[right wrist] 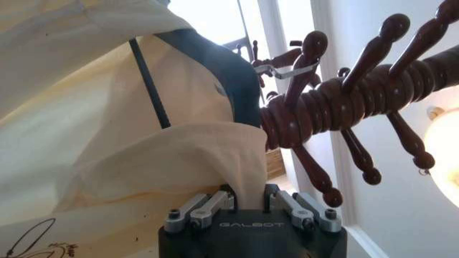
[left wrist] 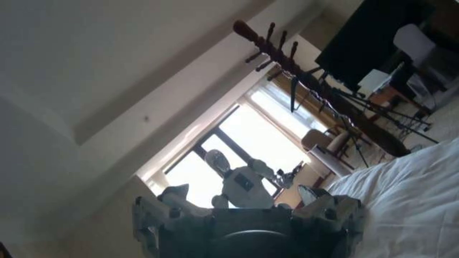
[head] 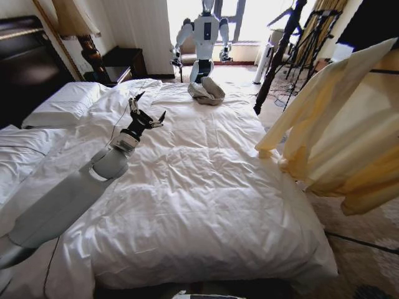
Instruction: Pick up the clothes from the bed and hang them on the clothes hanger.
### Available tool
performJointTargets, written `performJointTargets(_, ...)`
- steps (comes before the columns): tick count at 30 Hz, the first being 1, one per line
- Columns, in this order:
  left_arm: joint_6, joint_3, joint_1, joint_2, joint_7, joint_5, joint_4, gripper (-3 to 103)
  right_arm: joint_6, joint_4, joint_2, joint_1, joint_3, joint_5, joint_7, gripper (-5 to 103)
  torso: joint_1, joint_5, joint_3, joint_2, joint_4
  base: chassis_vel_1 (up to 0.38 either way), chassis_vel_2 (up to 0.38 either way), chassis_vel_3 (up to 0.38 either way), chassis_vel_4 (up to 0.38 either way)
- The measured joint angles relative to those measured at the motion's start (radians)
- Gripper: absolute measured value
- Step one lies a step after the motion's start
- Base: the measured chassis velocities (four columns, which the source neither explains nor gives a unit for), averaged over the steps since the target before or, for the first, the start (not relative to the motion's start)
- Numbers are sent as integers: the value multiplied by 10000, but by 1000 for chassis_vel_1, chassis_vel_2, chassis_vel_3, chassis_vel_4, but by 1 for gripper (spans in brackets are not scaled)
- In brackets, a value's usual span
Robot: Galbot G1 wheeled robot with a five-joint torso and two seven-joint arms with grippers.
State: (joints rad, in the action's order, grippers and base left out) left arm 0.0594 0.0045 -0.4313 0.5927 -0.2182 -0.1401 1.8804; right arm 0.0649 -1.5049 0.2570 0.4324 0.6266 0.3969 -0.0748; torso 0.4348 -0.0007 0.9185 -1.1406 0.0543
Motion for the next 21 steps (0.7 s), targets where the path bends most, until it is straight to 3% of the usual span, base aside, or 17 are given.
performJointTargets(16,-1,80,81,146,20,36,-149,100,489,70,95,54,223,3,662,14,1,2,1,1,-3,0,0,0,0)
performJointTargets(21,-6,86,113,138,34,35,-152,100,755,44,294,115,191,168,693,23,0,0,0,0,0,0,0,0,0)
